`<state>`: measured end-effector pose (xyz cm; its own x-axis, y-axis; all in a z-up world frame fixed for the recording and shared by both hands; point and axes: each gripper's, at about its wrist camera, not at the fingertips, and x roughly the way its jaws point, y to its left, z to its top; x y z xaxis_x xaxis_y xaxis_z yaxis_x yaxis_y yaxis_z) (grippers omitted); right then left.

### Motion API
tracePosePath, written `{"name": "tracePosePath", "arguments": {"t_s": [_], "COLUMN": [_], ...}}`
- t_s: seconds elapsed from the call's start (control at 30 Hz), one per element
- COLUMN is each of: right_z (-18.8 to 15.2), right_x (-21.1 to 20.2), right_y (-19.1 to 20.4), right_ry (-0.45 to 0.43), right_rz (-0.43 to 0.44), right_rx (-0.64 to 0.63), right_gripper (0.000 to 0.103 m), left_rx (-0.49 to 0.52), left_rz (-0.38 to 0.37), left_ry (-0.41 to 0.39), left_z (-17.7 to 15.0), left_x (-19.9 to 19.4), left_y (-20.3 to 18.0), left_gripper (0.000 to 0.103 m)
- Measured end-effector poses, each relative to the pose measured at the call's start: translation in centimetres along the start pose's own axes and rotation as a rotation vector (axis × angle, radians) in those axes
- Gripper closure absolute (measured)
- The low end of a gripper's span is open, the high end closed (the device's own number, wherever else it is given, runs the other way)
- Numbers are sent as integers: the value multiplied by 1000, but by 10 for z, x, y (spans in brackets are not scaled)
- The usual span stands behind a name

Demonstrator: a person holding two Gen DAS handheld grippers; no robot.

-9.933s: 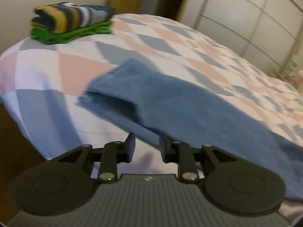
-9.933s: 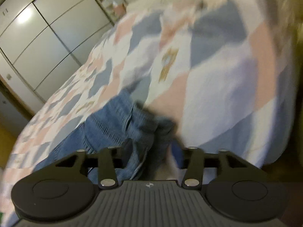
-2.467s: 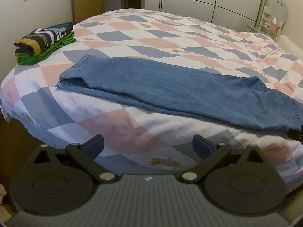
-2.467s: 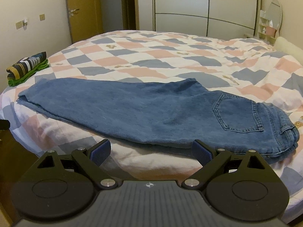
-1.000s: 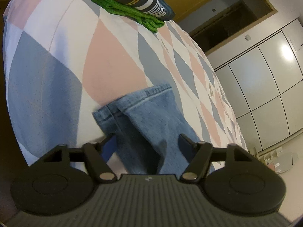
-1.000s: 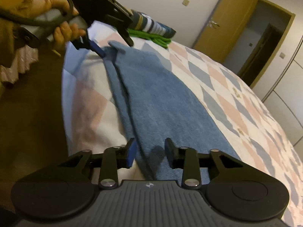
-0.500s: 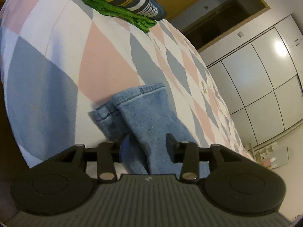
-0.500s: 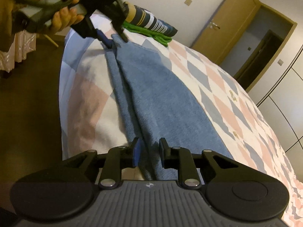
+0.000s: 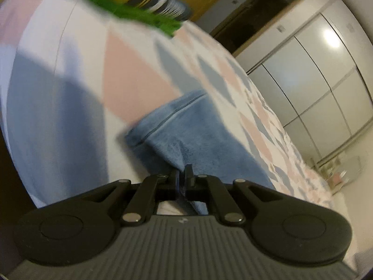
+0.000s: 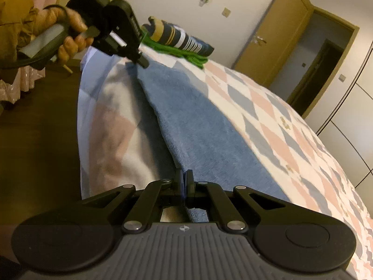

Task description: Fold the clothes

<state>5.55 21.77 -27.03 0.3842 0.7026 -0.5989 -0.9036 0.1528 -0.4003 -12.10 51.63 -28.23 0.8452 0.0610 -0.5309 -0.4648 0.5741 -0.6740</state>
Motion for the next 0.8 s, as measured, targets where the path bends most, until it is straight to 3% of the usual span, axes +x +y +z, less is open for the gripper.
{"name": "tracePosePath", "arguments": {"t_s": [0.1, 0.2, 0.27, 0.33, 0.37, 0.4, 0.5, 0.57, 0.7, 0.8], "right_z": [1, 3, -2, -11, -19, -29, -50, -53, -68, -88], "right_x": [8, -9, -22, -30, -31, -27, -24, -32, -54, -67], "right_y": [4, -6, -22, -41, -53, -62, -81, -90, -114, -139], "right_ry": [46, 9, -23, -47, -33, 8, 45, 33, 11, 22], "right_rz": [17, 61, 80, 92, 99, 115, 200, 208, 207, 200], "right_rx": [-9, 83, 224, 397, 503, 601, 791, 827, 839, 847], "right_gripper": [97, 90, 90, 90, 89, 81, 82, 78, 65, 63], "left_rx": [-10, 5, 19, 40, 14, -12, -102, -108, -6, 57], "left_rz": [-14, -66, -94, -52, -24, 4, 19, 21, -18, -15], "left_ry": [-19, -67, -99, -78, -52, -25, -14, -32, 16, 77], "left_z": [2, 3, 2, -2, -4, -7, -9, -7, 0, 1], "left_x": [-13, -33, -39, -27, -19, -10, -13, -25, -25, -6], "left_y": [-4, -16, -22, -21, -14, -7, 5, 0, -14, -11], "left_gripper": [101, 101, 97, 85, 85, 86, 84, 79, 53, 55]}}
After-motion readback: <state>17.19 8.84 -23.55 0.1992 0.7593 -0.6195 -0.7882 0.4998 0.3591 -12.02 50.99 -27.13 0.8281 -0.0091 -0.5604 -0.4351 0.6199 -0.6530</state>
